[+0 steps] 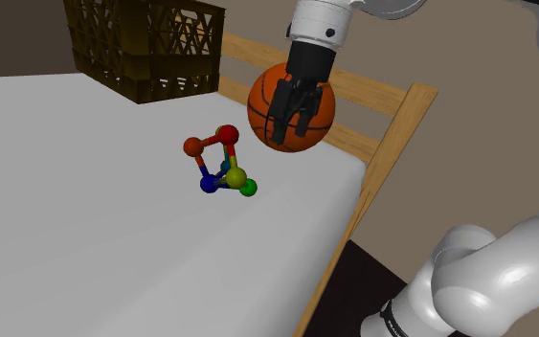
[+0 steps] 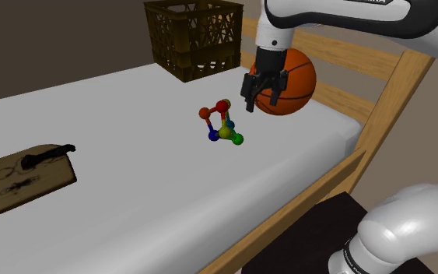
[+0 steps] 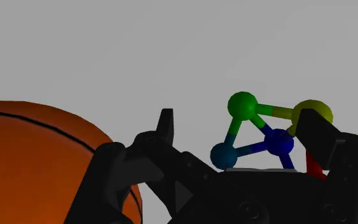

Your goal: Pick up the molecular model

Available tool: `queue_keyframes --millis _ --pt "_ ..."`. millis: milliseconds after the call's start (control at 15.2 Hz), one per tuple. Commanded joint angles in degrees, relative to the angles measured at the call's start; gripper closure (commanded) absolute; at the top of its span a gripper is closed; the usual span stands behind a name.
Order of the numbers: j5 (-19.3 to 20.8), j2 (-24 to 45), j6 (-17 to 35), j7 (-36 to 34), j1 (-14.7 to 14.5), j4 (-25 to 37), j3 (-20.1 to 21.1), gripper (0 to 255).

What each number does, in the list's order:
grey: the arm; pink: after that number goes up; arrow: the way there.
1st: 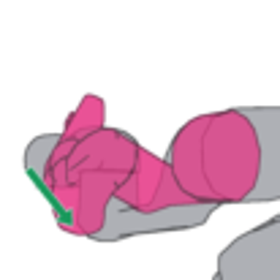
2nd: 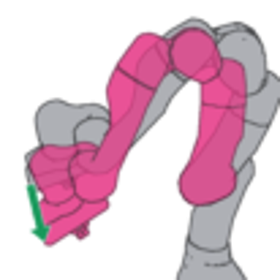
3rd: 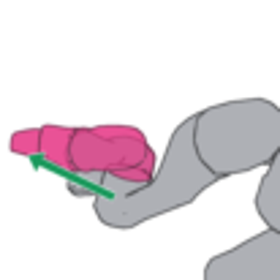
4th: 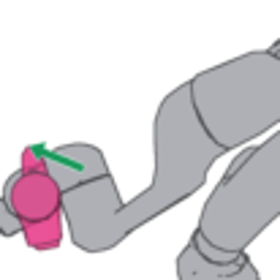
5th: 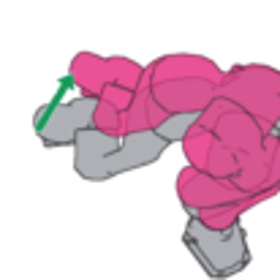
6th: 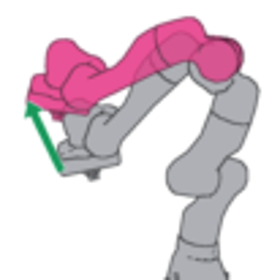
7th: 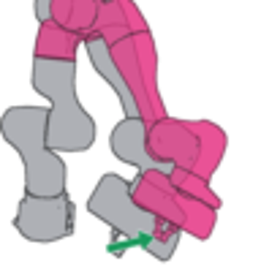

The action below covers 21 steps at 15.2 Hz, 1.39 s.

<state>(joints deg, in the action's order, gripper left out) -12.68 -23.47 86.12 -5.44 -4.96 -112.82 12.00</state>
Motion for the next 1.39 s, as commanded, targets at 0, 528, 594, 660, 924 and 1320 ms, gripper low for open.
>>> queue_keyframes --millis 0,528,594,660,924,1320 --pt "0.1 3.9 -0.3 -1.9 -0.4 4.7 1.5 0" --pt "2.6 18.4 -2.6 -9.7 -2.7 22.9 7.1 0" --pt "2.5 18.1 -1.8 -9.5 -2.7 21.7 7.1 0" --pt "2.4 17.8 -1.0 -9.3 -2.7 20.6 7.0 0" --pt "2.1 16.8 2.2 -8.7 -2.7 16.4 7.0 0" --pt "2.0 16.4 3.5 -8.5 -2.7 14.8 7.0 255"
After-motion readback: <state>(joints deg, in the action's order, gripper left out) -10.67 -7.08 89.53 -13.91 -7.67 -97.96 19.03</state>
